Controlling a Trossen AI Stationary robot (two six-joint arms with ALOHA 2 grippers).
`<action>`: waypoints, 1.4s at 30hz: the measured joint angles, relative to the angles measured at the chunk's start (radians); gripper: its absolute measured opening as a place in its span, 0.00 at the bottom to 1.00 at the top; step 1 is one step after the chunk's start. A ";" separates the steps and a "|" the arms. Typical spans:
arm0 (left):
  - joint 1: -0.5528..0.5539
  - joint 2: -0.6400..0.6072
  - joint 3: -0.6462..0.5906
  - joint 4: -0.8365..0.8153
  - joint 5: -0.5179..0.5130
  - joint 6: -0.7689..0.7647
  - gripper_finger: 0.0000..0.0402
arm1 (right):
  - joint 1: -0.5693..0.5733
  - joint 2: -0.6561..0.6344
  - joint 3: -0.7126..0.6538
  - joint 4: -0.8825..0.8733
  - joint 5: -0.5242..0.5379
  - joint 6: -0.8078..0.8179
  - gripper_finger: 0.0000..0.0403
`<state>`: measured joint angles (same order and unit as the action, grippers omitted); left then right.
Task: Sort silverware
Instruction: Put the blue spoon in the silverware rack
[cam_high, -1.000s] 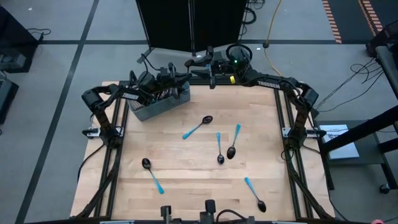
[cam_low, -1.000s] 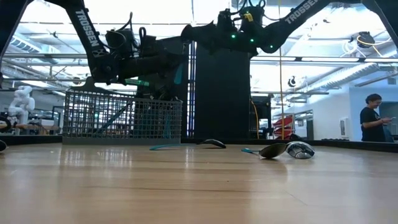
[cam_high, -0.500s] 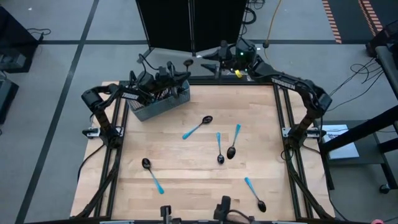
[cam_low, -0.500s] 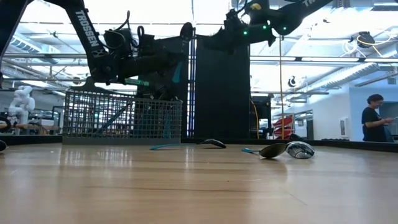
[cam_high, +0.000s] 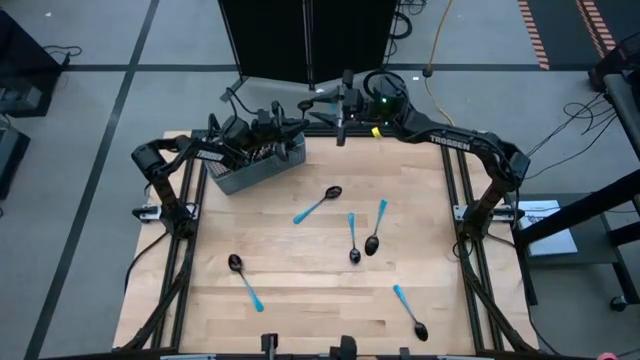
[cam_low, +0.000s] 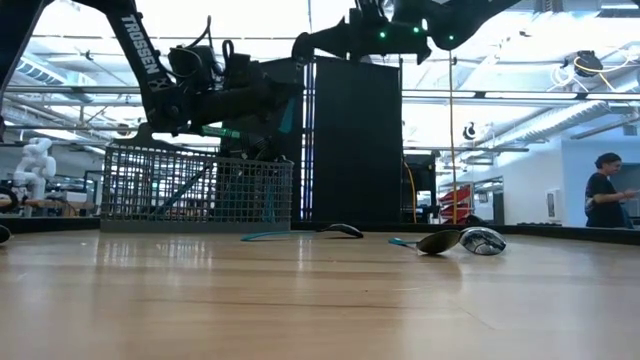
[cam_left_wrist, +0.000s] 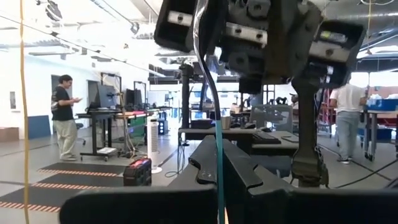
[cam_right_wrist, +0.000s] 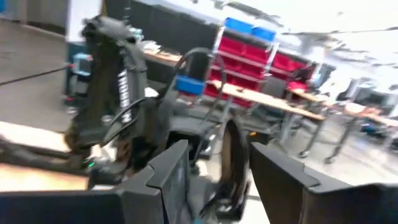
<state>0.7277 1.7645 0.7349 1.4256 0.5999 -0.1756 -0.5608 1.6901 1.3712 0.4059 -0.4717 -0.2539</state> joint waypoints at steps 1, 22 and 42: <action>0.000 0.000 0.000 -0.002 0.001 0.000 0.00 | 0.006 0.000 0.000 0.013 0.029 -0.002 0.41; -0.031 0.000 0.000 -0.006 0.062 0.024 0.00 | 0.031 0.000 0.000 -0.025 0.080 -0.016 0.23; -0.027 0.000 0.002 -0.103 0.117 -0.107 0.20 | 0.043 -0.008 -0.001 -0.131 0.081 0.070 0.00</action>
<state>0.7005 1.7645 0.7368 1.3231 0.7172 -0.2827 -0.5176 1.6826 1.3701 0.2751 -0.3904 -0.1841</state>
